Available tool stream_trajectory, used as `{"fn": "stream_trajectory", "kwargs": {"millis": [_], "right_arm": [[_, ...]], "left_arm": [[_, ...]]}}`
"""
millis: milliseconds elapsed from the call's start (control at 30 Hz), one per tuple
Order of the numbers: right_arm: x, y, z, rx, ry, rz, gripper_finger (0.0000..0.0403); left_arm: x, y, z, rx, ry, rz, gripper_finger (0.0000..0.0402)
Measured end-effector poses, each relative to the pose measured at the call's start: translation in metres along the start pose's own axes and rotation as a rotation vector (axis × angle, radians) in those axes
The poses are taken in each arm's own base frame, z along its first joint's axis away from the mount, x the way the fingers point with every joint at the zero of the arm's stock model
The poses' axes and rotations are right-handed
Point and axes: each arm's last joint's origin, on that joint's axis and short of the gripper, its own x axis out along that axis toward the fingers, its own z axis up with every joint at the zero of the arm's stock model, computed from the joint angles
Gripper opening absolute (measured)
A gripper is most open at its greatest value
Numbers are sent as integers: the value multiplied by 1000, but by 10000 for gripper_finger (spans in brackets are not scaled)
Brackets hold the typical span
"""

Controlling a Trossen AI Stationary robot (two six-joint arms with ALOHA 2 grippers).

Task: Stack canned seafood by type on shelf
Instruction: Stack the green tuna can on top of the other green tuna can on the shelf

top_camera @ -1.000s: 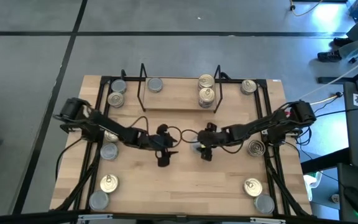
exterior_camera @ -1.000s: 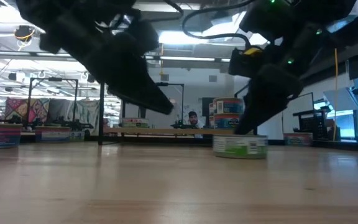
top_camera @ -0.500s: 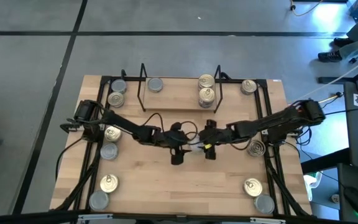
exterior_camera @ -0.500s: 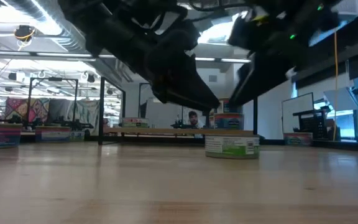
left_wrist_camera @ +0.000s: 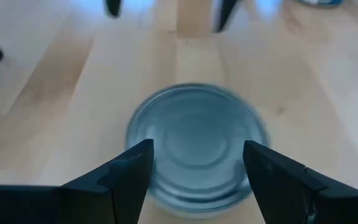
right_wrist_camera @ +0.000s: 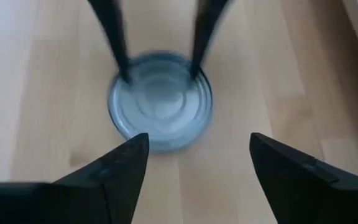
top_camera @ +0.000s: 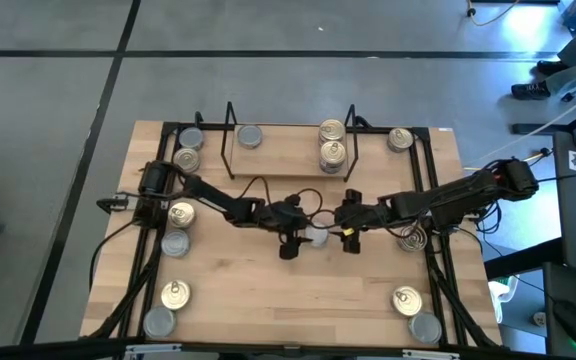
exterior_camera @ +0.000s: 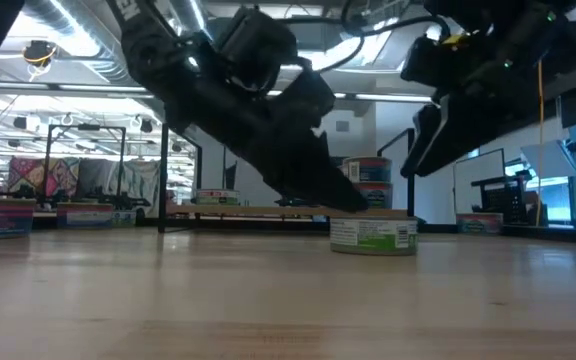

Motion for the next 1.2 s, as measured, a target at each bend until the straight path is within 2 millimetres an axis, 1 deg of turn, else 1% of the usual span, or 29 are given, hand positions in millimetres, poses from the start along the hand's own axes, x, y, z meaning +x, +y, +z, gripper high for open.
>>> {"fn": "stream_trajectory", "kwargs": {"millis": [100,267,433,600,700,867,1033,1200], "right_arm": [[2,1,0,-16,-31,36,280],[5,3,-2,-49,-9,95,280],[14,7,-5,-85,14,131,280],[22,26,-6,-275,-31,132,280],[23,36,-5,-387,-77,75,280],[24,46,-9,-535,-72,-59,280],[35,54,-20,-674,-13,-145,280],[48,57,-27,-744,31,-264,280]], "left_arm": [[5,3,-5,3,5,7,249],[7,7,-6,-8,12,14,249],[8,19,-8,-67,24,-21,249],[9,31,-10,-135,33,-42,249],[9,37,-10,-164,30,-36,249],[8,43,-11,-201,33,-38,249],[8,44,-11,-209,31,-47,249],[8,44,-11,-211,32,-49,249]]}}
